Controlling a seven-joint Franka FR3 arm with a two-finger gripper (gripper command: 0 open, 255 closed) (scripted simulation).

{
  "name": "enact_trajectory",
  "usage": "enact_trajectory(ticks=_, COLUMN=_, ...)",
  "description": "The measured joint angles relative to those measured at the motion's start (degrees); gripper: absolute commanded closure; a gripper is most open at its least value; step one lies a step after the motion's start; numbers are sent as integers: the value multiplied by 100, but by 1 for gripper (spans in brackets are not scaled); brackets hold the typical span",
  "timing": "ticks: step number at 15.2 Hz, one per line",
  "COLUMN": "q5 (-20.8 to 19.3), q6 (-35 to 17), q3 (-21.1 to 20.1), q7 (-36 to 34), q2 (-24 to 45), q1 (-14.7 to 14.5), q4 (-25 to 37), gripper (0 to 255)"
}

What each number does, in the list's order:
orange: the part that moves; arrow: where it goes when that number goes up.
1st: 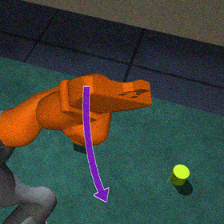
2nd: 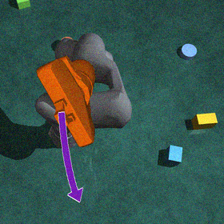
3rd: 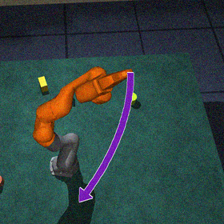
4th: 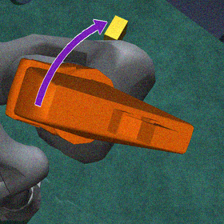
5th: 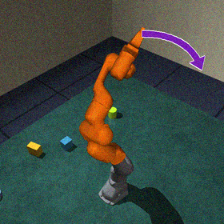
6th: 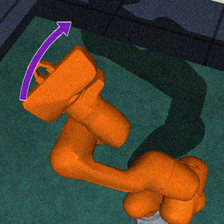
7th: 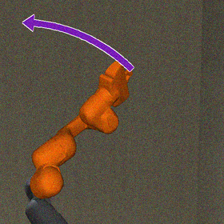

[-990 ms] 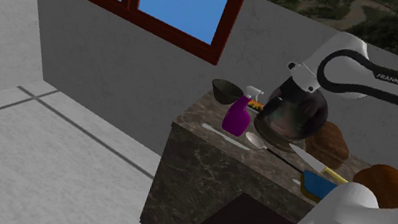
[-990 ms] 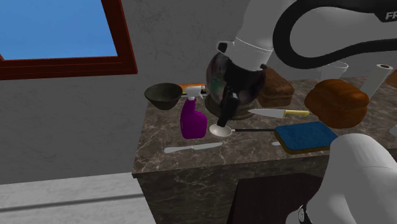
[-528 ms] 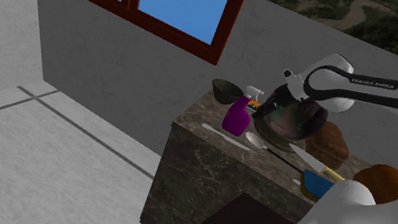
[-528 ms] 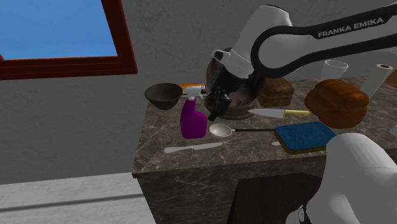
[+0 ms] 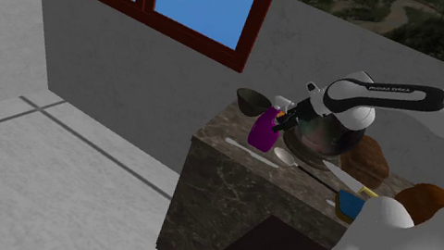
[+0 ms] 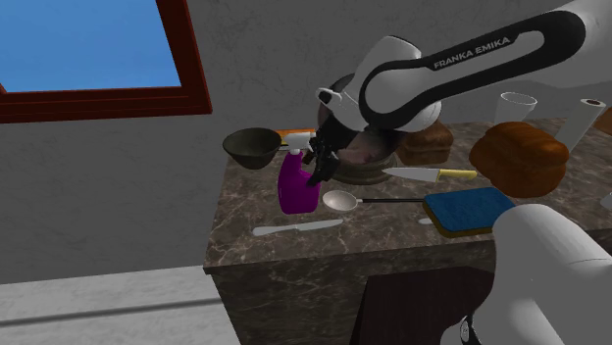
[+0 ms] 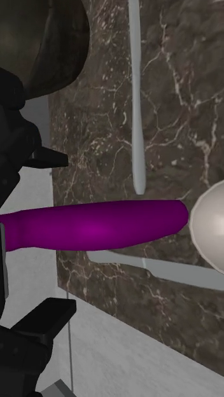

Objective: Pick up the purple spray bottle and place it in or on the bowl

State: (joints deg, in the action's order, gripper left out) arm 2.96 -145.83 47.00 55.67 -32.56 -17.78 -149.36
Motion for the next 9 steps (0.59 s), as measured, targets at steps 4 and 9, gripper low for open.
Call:
enact_trajectory(ticks=4, q5=158, q6=-294, q3=206, q7=132, q2=215, q1=-264, q4=-49, gripper=0)
enact_trajectory(ticks=9, q5=173, q6=-320, q3=229, q7=147, q2=234, q1=-289, q4=-49, gripper=0)
